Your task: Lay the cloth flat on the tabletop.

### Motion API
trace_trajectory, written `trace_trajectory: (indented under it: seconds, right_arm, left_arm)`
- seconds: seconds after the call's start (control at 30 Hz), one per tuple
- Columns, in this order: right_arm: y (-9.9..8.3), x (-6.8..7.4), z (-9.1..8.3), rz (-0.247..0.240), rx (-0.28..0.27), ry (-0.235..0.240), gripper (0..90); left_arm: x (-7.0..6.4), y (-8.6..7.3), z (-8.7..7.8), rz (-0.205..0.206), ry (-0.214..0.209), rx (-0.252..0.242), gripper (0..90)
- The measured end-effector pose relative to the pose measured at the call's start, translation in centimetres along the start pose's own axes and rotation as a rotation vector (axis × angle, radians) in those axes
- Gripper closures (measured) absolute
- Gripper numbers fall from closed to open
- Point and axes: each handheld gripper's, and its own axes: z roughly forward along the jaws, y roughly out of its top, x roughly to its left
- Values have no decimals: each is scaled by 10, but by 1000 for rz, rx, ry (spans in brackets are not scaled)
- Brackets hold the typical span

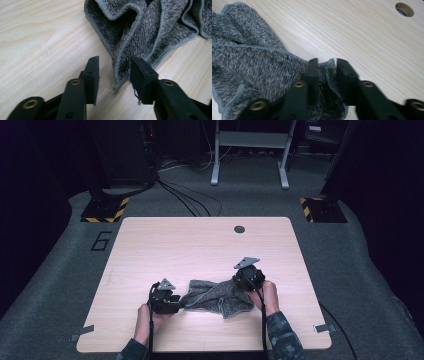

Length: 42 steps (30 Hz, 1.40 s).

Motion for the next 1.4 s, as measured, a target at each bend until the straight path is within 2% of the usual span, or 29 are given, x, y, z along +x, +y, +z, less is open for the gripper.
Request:
trace_trajectory:
  seconds: [0.07, 0.17, 0.23, 0.27, 0.3, 0.47, 0.6, 0.63, 0.73, 0.77, 0.87, 0.93, 0.97, 1.13, 1.27, 1.33, 1.37, 1.4]
  right_arm:
    - [0, -1, 0, 9, -13, -1, 870]
    - [-4, -5, -6, 42, -24, 11, 882]
    - [-7, -7, -12, 91, -42, 17, 884]
    - [-7, -7, -12, 91, -42, 17, 884]
    - [-12, -10, -19, 121, -60, 27, 886]
    - [-21, -14, -31, 148, -75, 29, 888]
    - [-27, -13, -43, 143, -88, 35, 893]
    - [-28, -13, -47, 153, -93, 40, 894]
    - [-34, -13, -57, 178, -118, 66, 895]
    - [-36, -12, -61, 176, -124, 70, 895]
    - [-43, -8, -73, 198, -146, 93, 896]
    - [-46, -5, -82, 203, -163, 104, 896]
    - [-47, -3, -86, 208, -171, 112, 896]
    - [-51, 4, -101, 199, -191, 114, 896]
    - [-49, 3, -96, 189, -181, 108, 896]
    - [-46, -5, -87, 191, -162, 101, 897]
    - [-43, -11, -80, 190, -152, 93, 897]
    - [-39, -17, -72, 185, -143, 87, 897]
  left_arm:
    - [0, 0, 0, -4, -3, 2, 690]
    - [1, 1, 1, 9, 1, 6, 772]
    - [1, 1, 0, 8, -5, 8, 821]
    - [1, 1, 0, 6, -1, 1, 821]
    - [1, 1, -1, -2, -4, -14, 858]
    - [0, 4, -8, -8, -10, -35, 870]
    - [-1, 8, -19, -14, -19, -61, 871]
    - [-2, 9, -22, -33, -26, -79, 871]
    - [-4, 9, -29, -29, -53, -79, 871]
    - [-5, 8, -30, -44, -63, -88, 871]
    - [-7, 5, -37, -53, -89, -85, 871]
    - [-8, 3, -38, -64, -92, -92, 872]
    - [-8, 1, -43, -76, -108, -93, 872]
    - [-6, -5, -48, -116, -123, -106, 872]
    - [1, 0, -45, -133, -123, -96, 874]
    - [11, 10, -37, -137, -124, -80, 876]
    - [11, 10, -37, -137, -124, -80, 876]
    - [26, 25, -26, -147, -136, -67, 877]
